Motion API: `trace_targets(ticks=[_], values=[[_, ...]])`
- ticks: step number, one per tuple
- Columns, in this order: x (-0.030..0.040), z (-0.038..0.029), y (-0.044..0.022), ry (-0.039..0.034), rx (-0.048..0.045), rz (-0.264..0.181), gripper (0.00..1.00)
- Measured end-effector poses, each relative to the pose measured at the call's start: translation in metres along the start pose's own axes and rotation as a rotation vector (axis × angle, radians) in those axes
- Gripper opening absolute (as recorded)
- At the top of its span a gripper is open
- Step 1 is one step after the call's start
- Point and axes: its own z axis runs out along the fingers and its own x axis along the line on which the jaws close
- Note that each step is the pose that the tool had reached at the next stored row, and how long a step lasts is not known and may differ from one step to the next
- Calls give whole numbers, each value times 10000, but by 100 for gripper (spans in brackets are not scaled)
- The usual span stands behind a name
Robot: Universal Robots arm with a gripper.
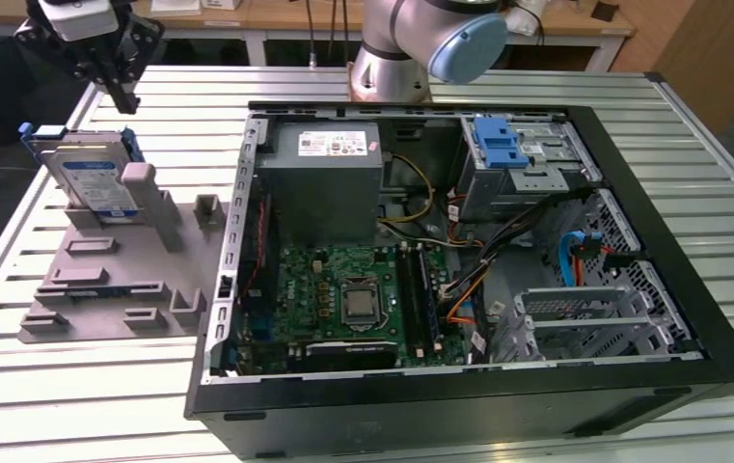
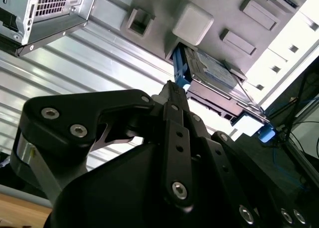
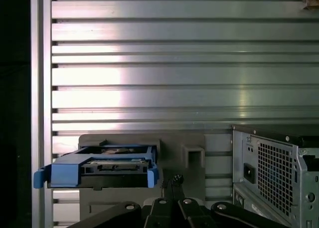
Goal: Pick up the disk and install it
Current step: 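Reach for the disk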
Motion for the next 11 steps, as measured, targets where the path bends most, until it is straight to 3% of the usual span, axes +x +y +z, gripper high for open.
trace_targets(ticks=[11], values=[[146,51,-5,0,0,-1,11]])
